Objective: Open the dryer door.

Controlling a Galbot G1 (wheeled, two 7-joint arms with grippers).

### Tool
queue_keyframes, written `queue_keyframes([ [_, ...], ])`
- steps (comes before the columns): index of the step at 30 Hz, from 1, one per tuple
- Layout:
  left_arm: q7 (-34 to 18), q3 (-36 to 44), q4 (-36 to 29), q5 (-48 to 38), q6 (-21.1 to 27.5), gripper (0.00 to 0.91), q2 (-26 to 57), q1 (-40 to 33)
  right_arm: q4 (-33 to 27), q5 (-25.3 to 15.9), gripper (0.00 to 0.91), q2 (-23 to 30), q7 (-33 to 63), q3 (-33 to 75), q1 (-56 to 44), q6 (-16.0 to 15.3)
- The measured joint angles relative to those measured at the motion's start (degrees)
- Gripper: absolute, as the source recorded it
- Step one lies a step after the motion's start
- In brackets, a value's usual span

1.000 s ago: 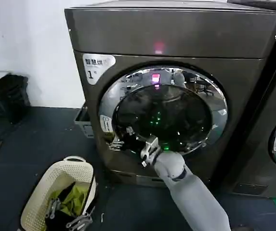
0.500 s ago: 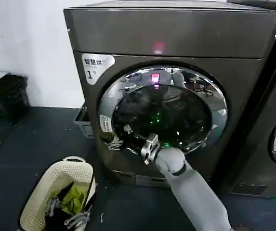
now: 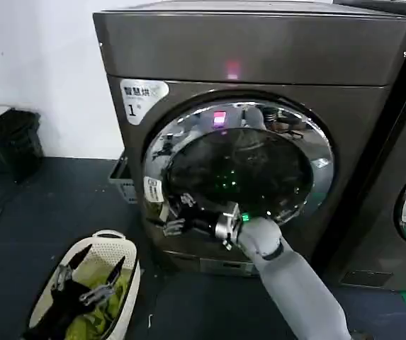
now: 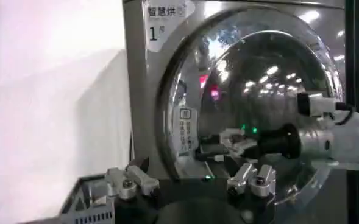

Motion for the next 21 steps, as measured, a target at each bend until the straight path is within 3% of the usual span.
queue_keyframes([
  [4,-0.2,-0.7,3.2,-2.4,0.6,0.907,2.8,-4.1,1.2,0.1,0.907,-0.4,-2.2,0.7,-0.8,0.0],
  [7,1.1,-0.6,6.3,-2.5,-3.1,0.907,5.0,-6.6,2.2,0.2,0.907,-1.2,-5.0,1.3,-1.5,-0.3],
  [12,2.9,-1.0,11.0,-2.9,-4.5,0.907,9.3,-10.2,3.7,0.2,0.907,-2.4,-9.2,2.4,-2.6,-0.7],
  [21,5.0,-1.5,18.8,-9.4,-3.7,0.907,14.3,-15.3,7.9,1.7,0.907,-5.6,-16.2,4.7,-5.7,-1.6],
])
